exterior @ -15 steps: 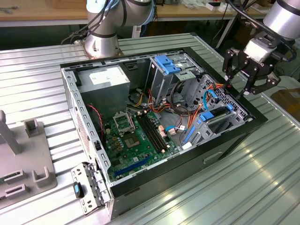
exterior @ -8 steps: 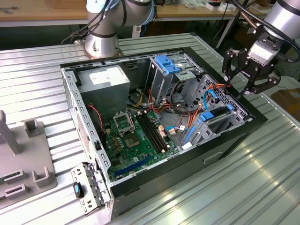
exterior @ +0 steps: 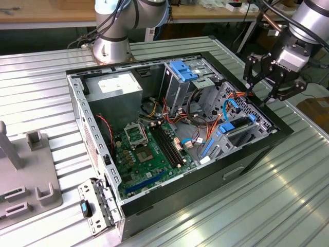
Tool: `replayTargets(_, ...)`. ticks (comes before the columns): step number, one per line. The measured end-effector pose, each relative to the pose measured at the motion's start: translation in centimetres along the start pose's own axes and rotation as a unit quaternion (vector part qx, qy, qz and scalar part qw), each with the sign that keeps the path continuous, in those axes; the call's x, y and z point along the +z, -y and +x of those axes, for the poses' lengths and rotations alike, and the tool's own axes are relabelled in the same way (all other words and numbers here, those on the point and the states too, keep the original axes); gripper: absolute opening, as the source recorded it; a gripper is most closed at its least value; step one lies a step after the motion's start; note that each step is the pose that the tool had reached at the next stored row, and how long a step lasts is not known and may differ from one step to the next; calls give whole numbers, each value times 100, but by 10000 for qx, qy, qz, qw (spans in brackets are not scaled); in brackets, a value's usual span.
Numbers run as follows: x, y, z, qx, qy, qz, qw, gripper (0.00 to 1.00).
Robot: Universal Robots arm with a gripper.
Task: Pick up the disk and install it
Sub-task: 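Insert the first disk wire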
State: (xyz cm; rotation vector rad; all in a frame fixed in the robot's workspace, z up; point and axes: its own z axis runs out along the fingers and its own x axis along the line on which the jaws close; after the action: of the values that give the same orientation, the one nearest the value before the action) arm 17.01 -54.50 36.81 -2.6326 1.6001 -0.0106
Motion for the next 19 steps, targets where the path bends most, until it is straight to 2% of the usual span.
replayTargets(3, 15, 90, 32, -132, 15, 0, 9999, 50)
replayTargets(7, 28, 110, 20, -286, 24, -3, 9996, 50)
replayTargets(8, 31, 112, 18, -431, 30, -8, 9991, 50)
replayTargets(10, 35, 113, 15, -751, 49, -16, 9972, 50)
replayTargets(13, 36, 120, 3, -977, 60, -23, 9952, 50)
replayTargets(15, 36, 126, 3, -1031, 62, -25, 9947, 50)
replayTargets(17, 36, 126, 3, -1032, 62, -25, 9946, 50)
replayTargets(18, 36, 126, 3, -1032, 62, -25, 9946, 42)
replayTargets(19, 36, 126, 3, -1032, 62, -25, 9946, 24)
